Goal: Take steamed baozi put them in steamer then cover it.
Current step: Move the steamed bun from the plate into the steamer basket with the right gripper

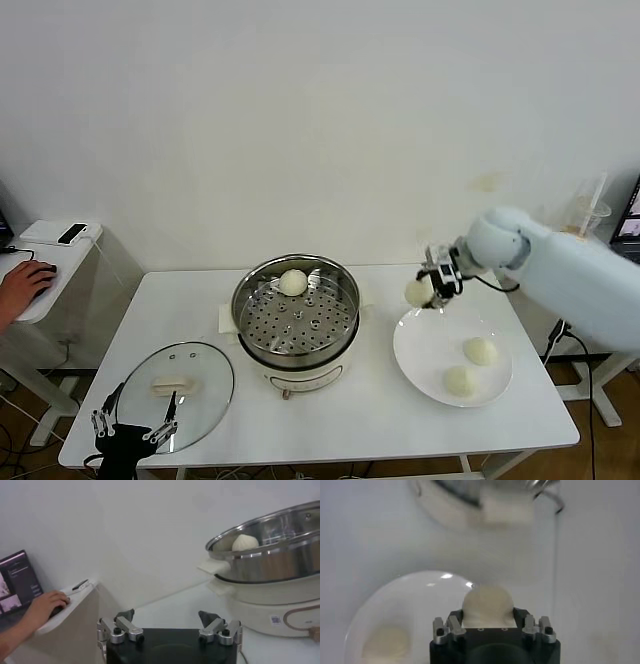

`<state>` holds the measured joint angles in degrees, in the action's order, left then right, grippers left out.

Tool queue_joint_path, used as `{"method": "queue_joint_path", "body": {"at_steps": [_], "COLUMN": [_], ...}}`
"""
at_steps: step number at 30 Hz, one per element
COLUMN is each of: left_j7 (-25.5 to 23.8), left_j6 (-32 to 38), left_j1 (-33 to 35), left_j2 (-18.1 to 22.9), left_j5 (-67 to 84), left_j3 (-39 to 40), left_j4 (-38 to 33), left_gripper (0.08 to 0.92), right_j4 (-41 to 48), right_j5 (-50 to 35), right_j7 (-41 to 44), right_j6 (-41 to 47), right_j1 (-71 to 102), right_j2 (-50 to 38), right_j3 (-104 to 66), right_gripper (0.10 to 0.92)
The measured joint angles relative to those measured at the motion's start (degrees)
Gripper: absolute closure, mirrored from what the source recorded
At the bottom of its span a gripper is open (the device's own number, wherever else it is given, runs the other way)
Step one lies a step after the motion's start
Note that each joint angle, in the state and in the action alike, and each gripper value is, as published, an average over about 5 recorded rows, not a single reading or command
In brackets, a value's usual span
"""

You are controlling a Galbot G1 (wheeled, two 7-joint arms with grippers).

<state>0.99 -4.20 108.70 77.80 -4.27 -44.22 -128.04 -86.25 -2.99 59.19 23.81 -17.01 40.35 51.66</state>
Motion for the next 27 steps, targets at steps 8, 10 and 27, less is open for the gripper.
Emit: {"method": "queue_joint_path", "body": {"at_steps": [8,10,27], "left_j7": [0.01,0.0,-0.02], "left_j6": [-0.02,-0.04,-0.1], "left_j1": [-0.4,-0.51,-1.51], "left_j2": [-0.16,-0.27,-0.01], "left_j5": [-0.02,0.0,0.35], "left_j3": [0.22,0.07,-0.89], "left_j4": [0.22,0.2,0.15], "left_gripper": [0.177,0.177,0.177], "right_j4": [-2.52,-2.21,10.47], "right_j5": [-9.14,-11.15,-20.64], "right_j7": [-3.04,-3.95,-10.78], "right_j6": [4.33,5.32,11.72], "right_j1": [-7.84,-8.78,-7.31], "right_j2": [4.93,6.92,28.88], "right_j3": [4.77,5.52,9.81], "right_gripper": [0.389,0.386,0.381]}}
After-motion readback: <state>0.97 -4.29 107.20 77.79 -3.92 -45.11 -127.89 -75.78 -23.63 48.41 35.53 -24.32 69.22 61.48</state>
